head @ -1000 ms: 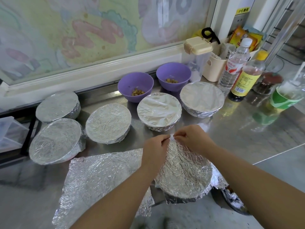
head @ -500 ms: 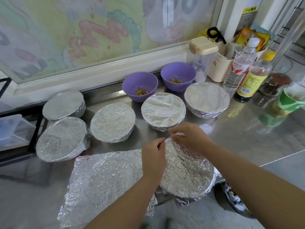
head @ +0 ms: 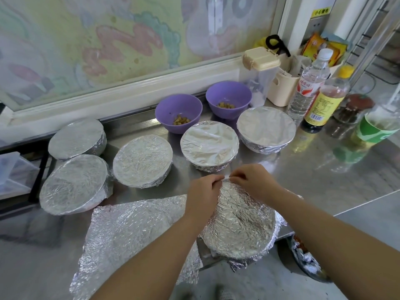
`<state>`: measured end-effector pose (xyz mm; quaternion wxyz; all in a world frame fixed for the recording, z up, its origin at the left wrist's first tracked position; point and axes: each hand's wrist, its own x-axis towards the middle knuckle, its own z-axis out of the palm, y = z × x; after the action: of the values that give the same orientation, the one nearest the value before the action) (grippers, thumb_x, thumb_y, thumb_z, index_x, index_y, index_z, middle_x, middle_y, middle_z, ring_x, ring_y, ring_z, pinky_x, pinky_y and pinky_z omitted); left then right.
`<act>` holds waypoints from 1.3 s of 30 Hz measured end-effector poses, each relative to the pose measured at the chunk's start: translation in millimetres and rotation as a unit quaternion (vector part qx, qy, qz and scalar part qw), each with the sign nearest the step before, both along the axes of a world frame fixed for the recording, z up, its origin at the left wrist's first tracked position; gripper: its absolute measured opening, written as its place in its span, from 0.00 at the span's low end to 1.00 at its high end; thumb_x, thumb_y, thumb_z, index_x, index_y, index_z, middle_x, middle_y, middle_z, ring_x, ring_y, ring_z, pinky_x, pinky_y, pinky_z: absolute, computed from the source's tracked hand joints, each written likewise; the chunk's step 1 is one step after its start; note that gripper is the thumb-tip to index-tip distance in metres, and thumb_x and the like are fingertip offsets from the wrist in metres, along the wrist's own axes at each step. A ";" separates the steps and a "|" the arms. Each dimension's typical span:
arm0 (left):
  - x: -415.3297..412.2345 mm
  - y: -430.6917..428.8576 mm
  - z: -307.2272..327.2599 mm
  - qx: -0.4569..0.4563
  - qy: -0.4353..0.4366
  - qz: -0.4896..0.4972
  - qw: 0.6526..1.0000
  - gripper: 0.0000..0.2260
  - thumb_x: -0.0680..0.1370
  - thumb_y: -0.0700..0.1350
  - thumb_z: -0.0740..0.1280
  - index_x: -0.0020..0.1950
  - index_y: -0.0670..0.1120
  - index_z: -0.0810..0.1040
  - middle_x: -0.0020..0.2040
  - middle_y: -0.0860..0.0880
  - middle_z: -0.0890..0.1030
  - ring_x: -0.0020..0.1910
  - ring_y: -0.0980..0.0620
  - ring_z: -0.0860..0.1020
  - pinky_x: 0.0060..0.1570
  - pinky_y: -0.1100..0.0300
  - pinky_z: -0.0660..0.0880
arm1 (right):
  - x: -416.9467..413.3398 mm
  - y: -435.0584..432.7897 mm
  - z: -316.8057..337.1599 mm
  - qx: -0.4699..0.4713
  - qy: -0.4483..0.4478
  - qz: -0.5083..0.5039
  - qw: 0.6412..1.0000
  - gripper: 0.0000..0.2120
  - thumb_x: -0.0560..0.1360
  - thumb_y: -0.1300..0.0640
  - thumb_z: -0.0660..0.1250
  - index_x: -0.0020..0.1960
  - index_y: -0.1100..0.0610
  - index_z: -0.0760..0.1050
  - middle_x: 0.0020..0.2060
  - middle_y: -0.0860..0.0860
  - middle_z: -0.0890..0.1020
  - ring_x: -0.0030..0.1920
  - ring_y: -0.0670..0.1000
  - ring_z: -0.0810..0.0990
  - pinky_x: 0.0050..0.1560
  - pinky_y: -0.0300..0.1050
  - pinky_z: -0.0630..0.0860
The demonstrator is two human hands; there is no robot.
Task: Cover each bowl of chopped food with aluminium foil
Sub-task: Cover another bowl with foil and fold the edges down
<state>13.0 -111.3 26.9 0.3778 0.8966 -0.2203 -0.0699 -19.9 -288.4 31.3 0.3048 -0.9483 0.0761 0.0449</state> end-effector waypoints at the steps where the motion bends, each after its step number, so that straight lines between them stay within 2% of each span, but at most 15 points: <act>1: -1.3 0.3 0.0 -0.005 -0.003 0.002 1.000 0.11 0.81 0.45 0.67 0.61 0.48 0.83 0.52 0.52 0.86 0.46 0.60 0.78 0.42 0.79 0.66 | 0.3 0.6 -2.4 -0.006 0.001 0.005 1.000 0.08 0.80 0.53 0.69 0.49 0.55 0.85 0.41 0.50 0.85 0.43 0.51 0.80 0.46 0.47 0.74; 3: -2.9 0.3 0.4 -0.014 -0.006 0.004 1.000 0.10 0.81 0.44 0.67 0.61 0.47 0.84 0.50 0.51 0.86 0.43 0.61 0.77 0.41 0.78 0.66 | 0.5 1.6 -6.4 -0.016 -0.008 0.011 1.000 0.07 0.80 0.54 0.68 0.48 0.56 0.83 0.39 0.49 0.82 0.43 0.53 0.79 0.48 0.50 0.75; 6: -4.2 1.3 0.2 -0.022 -0.003 0.010 1.000 0.10 0.81 0.44 0.67 0.60 0.47 0.84 0.47 0.51 0.86 0.40 0.61 0.77 0.39 0.76 0.67 | 1.3 2.9 -8.9 -0.008 -0.017 0.021 1.000 0.05 0.80 0.55 0.68 0.47 0.54 0.81 0.37 0.42 0.75 0.43 0.50 0.76 0.46 0.46 0.71; 8: -4.6 2.1 -0.7 -0.026 0.002 0.016 1.000 0.10 0.81 0.44 0.67 0.59 0.48 0.84 0.44 0.52 0.85 0.38 0.60 0.76 0.37 0.74 0.67 | 3.3 4.0 -8.1 0.007 -0.006 0.031 0.999 0.04 0.80 0.55 0.67 0.50 0.52 0.81 0.39 0.42 0.76 0.44 0.48 0.77 0.47 0.46 0.72; 11: -5.7 2.8 -0.1 -0.032 0.002 0.026 0.999 0.09 0.81 0.45 0.67 0.58 0.48 0.84 0.43 0.52 0.85 0.37 0.58 0.76 0.36 0.73 0.67 | 6.9 5.9 -3.1 0.018 0.038 0.054 0.998 0.09 0.82 0.52 0.64 0.56 0.52 0.82 0.40 0.44 0.80 0.43 0.47 0.78 0.47 0.46 0.74; 13: -6.6 2.5 0.5 -0.033 0.000 0.031 0.999 0.09 0.81 0.45 0.67 0.58 0.48 0.84 0.42 0.52 0.85 0.37 0.58 0.77 0.36 0.73 0.68 | 8.9 6.5 1.6 0.004 0.061 0.069 0.996 0.11 0.83 0.52 0.63 0.54 0.54 0.83 0.37 0.45 0.79 0.40 0.48 0.76 0.44 0.45 0.72; 16: -7.6 2.2 0.6 -0.035 0.009 0.041 0.999 0.09 0.81 0.46 0.67 0.58 0.48 0.84 0.43 0.52 0.85 0.38 0.58 0.77 0.37 0.73 0.68 | 10.7 6.4 5.0 -0.016 0.068 0.081 0.994 0.13 0.84 0.52 0.62 0.52 0.58 0.83 0.38 0.50 0.81 0.40 0.49 0.76 0.46 0.47 0.72; 24: -10.3 2.8 -2.6 -0.035 0.018 0.052 0.998 0.10 0.82 0.47 0.66 0.59 0.48 0.84 0.45 0.53 0.85 0.41 0.57 0.79 0.39 0.72 0.69 | 7.3 11.0 2.0 -0.046 0.060 0.079 0.994 0.13 0.84 0.50 0.61 0.57 0.53 0.82 0.47 0.51 0.84 0.48 0.52 0.80 0.50 0.49 0.76; 26: -11.6 3.1 -1.2 -0.032 0.013 0.054 0.998 0.10 0.82 0.47 0.66 0.59 0.48 0.84 0.46 0.53 0.85 0.42 0.57 0.79 0.40 0.70 0.70 | 5.5 10.1 3.3 -0.023 0.055 0.072 0.996 0.12 0.84 0.49 0.62 0.58 0.51 0.81 0.45 0.48 0.84 0.46 0.50 0.80 0.48 0.47 0.76; 28: -13.1 5.3 1.8 -0.035 0.006 0.070 0.997 0.09 0.82 0.45 0.65 0.59 0.48 0.83 0.47 0.54 0.85 0.43 0.58 0.78 0.40 0.74 0.68 | 1.0 4.4 8.1 0.023 0.044 0.041 0.998 0.13 0.83 0.48 0.63 0.64 0.49 0.79 0.47 0.45 0.83 0.46 0.47 0.80 0.47 0.44 0.75; 30: -12.7 11.6 1.5 -0.037 0.022 0.099 0.994 0.09 0.82 0.44 0.65 0.58 0.48 0.83 0.49 0.55 0.84 0.45 0.60 0.77 0.41 0.77 0.67 | -6.8 -3.9 11.6 0.038 0.031 0.008 0.999 0.17 0.83 0.49 0.64 0.70 0.50 0.76 0.55 0.46 0.84 0.53 0.47 0.81 0.54 0.43 0.75; 32: -10.1 19.0 -1.9 -0.027 0.051 0.110 0.992 0.08 0.82 0.44 0.64 0.58 0.49 0.82 0.49 0.56 0.82 0.48 0.59 0.77 0.41 0.77 0.66 | -17.9 -8.8 10.2 0.031 0.022 -0.014 0.999 0.17 0.83 0.51 0.64 0.71 0.51 0.76 0.61 0.47 0.83 0.59 0.48 0.80 0.56 0.41 0.72; 35: -0.9 19.1 0.1 -0.009 0.065 0.056 0.996 0.12 0.81 0.47 0.65 0.64 0.49 0.79 0.57 0.56 0.81 0.55 0.60 0.77 0.49 0.73 0.68 | -27.8 -4.8 3.7 0.033 0.003 -0.036 0.999 0.16 0.83 0.53 0.63 0.69 0.51 0.78 0.60 0.48 0.83 0.60 0.48 0.79 0.50 0.35 0.66; 37: 10.2 11.4 4.3 0.008 0.077 -0.007 0.997 0.15 0.82 0.49 0.65 0.68 0.49 0.77 0.62 0.54 0.80 0.59 0.57 0.78 0.56 0.65 0.71 | -25.8 -0.9 -1.4 0.040 0.005 -0.035 0.999 0.15 0.83 0.54 0.63 0.69 0.51 0.78 0.58 0.48 0.84 0.54 0.47 0.79 0.42 0.30 0.64; 39: 20.6 3.9 7.0 0.063 0.086 -0.064 0.992 0.15 0.83 0.52 0.63 0.68 0.51 0.77 0.62 0.54 0.81 0.59 0.55 0.79 0.57 0.58 0.74 | -20.5 -0.6 -4.5 0.059 0.024 -0.039 0.997 0.15 0.83 0.53 0.63 0.69 0.50 0.78 0.52 0.45 0.84 0.46 0.42 0.76 0.39 0.26 0.64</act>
<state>33.6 -107.5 33.9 0.3331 0.8933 -0.2393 -0.1841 -40.4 -289.0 26.8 0.3597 -0.9237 0.1171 0.0600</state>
